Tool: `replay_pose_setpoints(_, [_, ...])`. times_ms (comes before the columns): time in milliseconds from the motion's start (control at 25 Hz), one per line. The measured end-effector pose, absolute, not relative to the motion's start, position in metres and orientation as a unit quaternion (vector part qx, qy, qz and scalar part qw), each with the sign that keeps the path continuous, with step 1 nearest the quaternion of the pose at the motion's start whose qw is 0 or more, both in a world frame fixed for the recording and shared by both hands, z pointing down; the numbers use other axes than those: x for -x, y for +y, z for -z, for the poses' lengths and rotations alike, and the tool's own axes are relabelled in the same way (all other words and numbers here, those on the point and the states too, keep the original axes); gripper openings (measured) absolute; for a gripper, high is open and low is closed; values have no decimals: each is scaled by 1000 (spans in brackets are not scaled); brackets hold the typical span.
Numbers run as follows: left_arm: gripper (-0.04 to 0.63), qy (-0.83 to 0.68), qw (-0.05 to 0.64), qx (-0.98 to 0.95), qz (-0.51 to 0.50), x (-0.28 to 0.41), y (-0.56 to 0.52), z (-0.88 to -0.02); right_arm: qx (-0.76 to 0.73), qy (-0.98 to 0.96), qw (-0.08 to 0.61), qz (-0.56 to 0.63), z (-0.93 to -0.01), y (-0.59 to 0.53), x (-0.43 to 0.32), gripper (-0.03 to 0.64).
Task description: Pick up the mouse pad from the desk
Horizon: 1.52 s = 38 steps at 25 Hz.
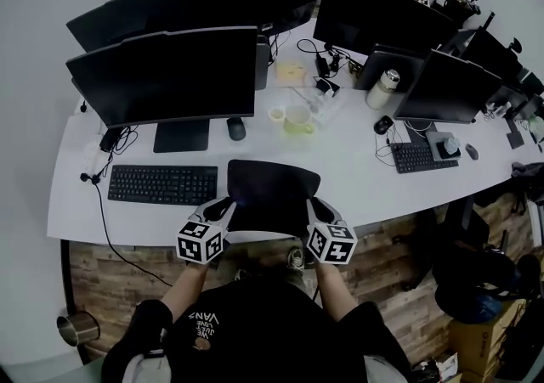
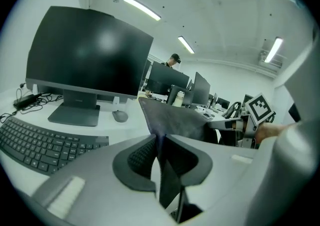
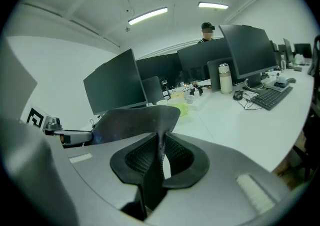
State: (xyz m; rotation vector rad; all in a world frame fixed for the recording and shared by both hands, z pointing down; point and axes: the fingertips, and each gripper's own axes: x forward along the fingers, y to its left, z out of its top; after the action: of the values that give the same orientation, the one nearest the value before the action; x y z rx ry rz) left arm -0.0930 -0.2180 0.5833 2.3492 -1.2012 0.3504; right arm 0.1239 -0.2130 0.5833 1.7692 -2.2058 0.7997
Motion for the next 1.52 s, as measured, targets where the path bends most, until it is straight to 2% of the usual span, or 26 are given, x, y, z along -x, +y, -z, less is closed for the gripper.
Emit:
replay_pose_setpoints(400, [36,-436,221,-866,-105,115,-202,-571,-608,-746,93,-256,-569,-192,-108,54])
replay_pose_setpoints(640, [8,-429,237,-867,-93,119,-195,-574,-601,-756,97,-242,-564,-191,-84,46])
replay_pose_setpoints(1520, [8,-441,208,-872,-36,146,-197,-542,-606,-764,63,-211,-531,-193,-63,44])
